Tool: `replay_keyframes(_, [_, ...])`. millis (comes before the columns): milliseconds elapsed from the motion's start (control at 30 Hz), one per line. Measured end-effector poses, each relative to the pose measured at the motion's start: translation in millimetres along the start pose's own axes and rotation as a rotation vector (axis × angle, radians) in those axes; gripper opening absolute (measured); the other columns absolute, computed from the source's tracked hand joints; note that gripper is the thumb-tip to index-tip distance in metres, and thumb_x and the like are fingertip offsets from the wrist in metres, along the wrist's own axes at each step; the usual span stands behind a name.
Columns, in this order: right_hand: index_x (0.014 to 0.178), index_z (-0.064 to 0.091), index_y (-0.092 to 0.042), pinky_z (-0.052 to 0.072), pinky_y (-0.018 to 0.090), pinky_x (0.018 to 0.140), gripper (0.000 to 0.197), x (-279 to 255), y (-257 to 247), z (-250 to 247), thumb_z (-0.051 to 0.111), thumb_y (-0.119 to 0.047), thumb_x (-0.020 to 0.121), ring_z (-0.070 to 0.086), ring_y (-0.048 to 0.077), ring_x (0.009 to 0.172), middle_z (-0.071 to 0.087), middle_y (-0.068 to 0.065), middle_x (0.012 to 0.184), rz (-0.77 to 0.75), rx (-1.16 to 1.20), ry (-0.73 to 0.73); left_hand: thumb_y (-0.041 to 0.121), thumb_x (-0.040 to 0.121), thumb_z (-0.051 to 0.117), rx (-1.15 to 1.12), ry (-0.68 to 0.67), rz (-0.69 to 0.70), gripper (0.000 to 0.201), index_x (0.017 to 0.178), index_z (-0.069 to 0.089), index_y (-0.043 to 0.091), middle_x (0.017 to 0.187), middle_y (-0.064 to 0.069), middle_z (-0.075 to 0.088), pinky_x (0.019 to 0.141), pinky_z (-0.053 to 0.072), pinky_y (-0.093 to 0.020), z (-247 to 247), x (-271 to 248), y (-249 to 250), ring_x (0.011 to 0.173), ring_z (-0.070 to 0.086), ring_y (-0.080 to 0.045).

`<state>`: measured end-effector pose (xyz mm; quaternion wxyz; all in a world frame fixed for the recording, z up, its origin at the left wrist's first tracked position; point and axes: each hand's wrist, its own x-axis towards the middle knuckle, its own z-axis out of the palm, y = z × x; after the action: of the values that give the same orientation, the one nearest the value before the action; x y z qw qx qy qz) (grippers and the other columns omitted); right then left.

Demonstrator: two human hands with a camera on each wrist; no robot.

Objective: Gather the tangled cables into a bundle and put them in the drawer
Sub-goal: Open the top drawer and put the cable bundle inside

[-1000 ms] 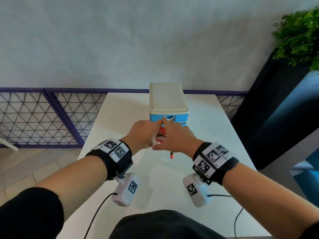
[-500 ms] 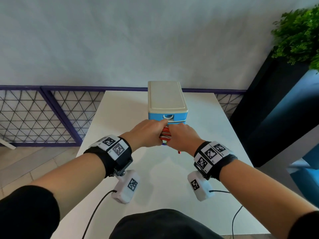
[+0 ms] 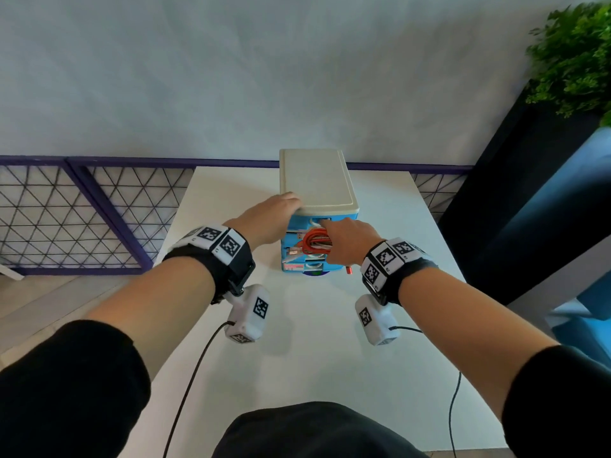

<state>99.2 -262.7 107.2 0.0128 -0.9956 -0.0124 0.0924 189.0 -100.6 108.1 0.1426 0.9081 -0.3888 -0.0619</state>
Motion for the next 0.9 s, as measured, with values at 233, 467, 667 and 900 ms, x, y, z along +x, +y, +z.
replay_keyframes(233, [0.115,0.054,-0.022,0.045,0.029,0.067,0.047,6.3,5.7,-17.7,0.07,-0.035,0.073,0.06,0.02,0.084,0.066,-0.001,0.1,-0.033,0.061,-0.075,0.013,0.096,0.046,-0.005,0.025,0.003,0.021,0.104,0.065,0.01,0.104,-0.004,0.057,0.084,0.047,-0.04,-13.0,9.2,3.2,0.094,0.057,-0.022])
replay_keyframes(467, [0.093,0.062,-0.017,0.054,0.031,0.064,0.028,-21.2,18.5,-62.3,0.071,-0.03,0.07,0.062,0.018,0.062,0.068,0.003,0.078,-0.093,0.132,-0.434,0.029,0.069,0.081,0.083,-0.007,-0.033,0.045,0.101,0.056,0.011,0.103,-0.001,0.05,0.075,0.047,-0.039,-11.5,13.9,12.1,0.095,0.049,-0.02])
replay_keyframes(667, [0.094,0.061,-0.012,0.052,0.024,0.057,0.024,-19.7,33.7,-77.0,0.069,-0.027,0.077,0.063,0.011,0.058,0.067,0.0,0.074,0.082,0.292,-0.254,0.048,0.052,0.086,0.173,-0.114,-0.009,0.083,0.109,0.04,0.009,0.114,-0.004,0.039,0.079,0.048,-0.047,-7.8,6.7,14.7,0.104,0.038,-0.021])
replay_keyframes(900, [0.085,0.056,-0.016,0.041,0.022,0.05,0.024,-9.4,21.4,-40.3,0.07,-0.03,0.071,0.055,0.01,0.057,0.06,-0.001,0.071,0.213,0.237,-0.192,0.05,0.047,0.087,0.031,-0.124,0.012,0.084,0.106,0.043,0.011,0.112,-0.003,0.04,0.087,0.042,-0.04,-5.9,1.7,5.3,0.099,0.035,-0.018])
